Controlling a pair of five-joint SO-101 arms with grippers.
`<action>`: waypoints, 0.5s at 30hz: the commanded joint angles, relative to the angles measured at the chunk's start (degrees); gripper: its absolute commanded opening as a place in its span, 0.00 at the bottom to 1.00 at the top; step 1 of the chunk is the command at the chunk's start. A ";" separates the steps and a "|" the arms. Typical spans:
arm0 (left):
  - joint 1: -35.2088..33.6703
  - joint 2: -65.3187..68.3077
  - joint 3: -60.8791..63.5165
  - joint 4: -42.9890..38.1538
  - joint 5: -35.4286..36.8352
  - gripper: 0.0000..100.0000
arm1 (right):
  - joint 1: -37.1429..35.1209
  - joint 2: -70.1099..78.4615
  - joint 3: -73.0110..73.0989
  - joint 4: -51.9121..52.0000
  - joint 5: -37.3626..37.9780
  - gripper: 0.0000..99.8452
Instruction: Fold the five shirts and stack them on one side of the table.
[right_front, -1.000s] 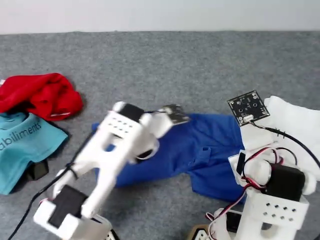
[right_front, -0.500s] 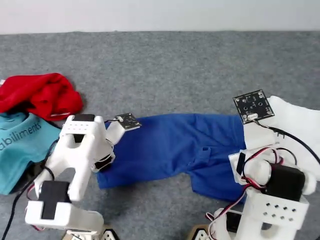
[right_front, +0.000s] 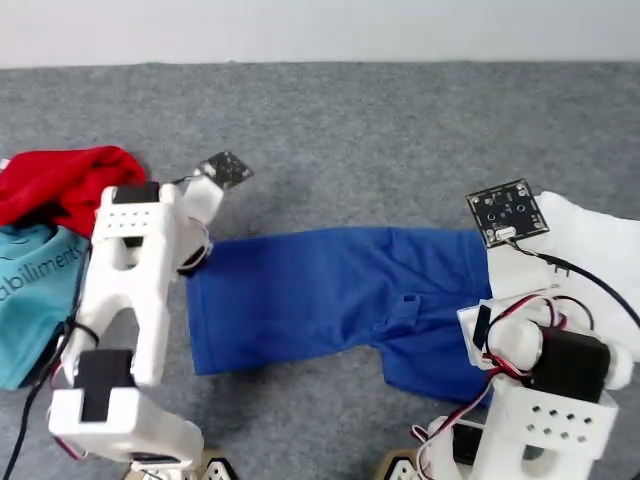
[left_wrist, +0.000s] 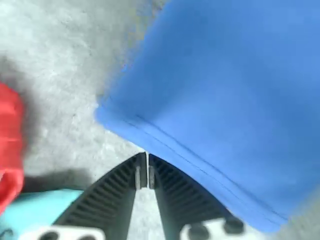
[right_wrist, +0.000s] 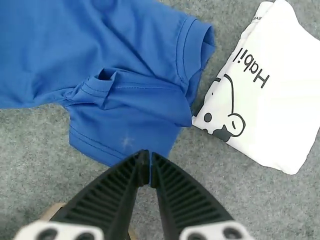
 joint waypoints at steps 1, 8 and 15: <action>0.18 4.84 -4.79 -2.02 1.41 0.01 | 0.66 -0.40 -0.35 2.07 -0.53 0.01; -0.35 19.69 -13.58 -4.31 1.41 0.01 | 0.66 -0.40 -0.35 2.07 -0.35 0.01; -0.44 29.45 -29.32 -3.87 1.41 0.01 | 0.66 -0.57 -0.35 2.15 -0.35 0.01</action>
